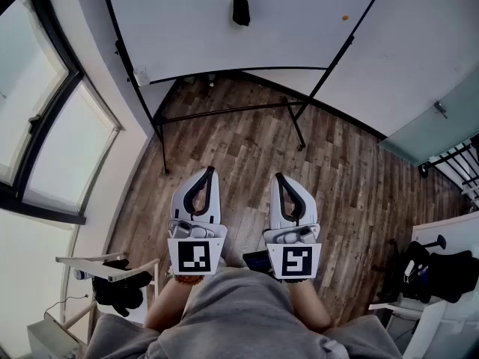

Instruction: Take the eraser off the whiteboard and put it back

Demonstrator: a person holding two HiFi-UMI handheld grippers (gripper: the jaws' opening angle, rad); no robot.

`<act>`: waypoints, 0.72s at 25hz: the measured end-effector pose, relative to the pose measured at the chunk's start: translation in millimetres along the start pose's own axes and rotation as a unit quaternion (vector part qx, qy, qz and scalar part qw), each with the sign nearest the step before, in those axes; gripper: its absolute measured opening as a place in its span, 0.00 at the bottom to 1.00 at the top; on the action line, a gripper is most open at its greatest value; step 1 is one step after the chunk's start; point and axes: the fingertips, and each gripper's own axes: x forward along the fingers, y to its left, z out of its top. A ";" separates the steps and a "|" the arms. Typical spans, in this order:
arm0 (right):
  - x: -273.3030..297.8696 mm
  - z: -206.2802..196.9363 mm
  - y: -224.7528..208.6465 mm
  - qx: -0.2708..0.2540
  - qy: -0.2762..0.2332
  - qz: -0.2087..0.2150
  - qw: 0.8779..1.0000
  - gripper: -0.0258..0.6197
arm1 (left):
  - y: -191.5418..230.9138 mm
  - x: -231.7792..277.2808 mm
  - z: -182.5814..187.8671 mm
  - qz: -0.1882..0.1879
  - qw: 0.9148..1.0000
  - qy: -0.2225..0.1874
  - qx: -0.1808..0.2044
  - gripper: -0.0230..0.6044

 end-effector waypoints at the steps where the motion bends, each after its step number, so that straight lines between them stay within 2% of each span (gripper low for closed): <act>1: 6.4 -0.5 2.7 -0.005 -0.001 -0.001 1.000 0.06 | 7.5 1.1 -1.5 0.001 1.000 0.001 -0.007 0.05; 5: 27.5 -4.5 8.3 -0.014 0.004 -0.011 1.000 0.06 | 32.0 4.2 -6.8 0.001 1.000 0.004 -0.025 0.05; 10: 49.8 -8.5 10.4 -0.022 0.004 -0.026 0.999 0.06 | 57.7 10.8 -12.9 -0.006 1.000 0.005 -0.017 0.05; 14: 60.3 -22.2 10.0 -0.044 0.034 -0.025 0.998 0.06 | 74.9 18.7 -19.5 -0.002 1.000 0.007 -0.020 0.05; 18: 80.2 -27.6 3.3 -0.046 0.032 -0.031 0.998 0.06 | 85.2 32.0 -27.5 0.004 1.000 0.012 -0.027 0.05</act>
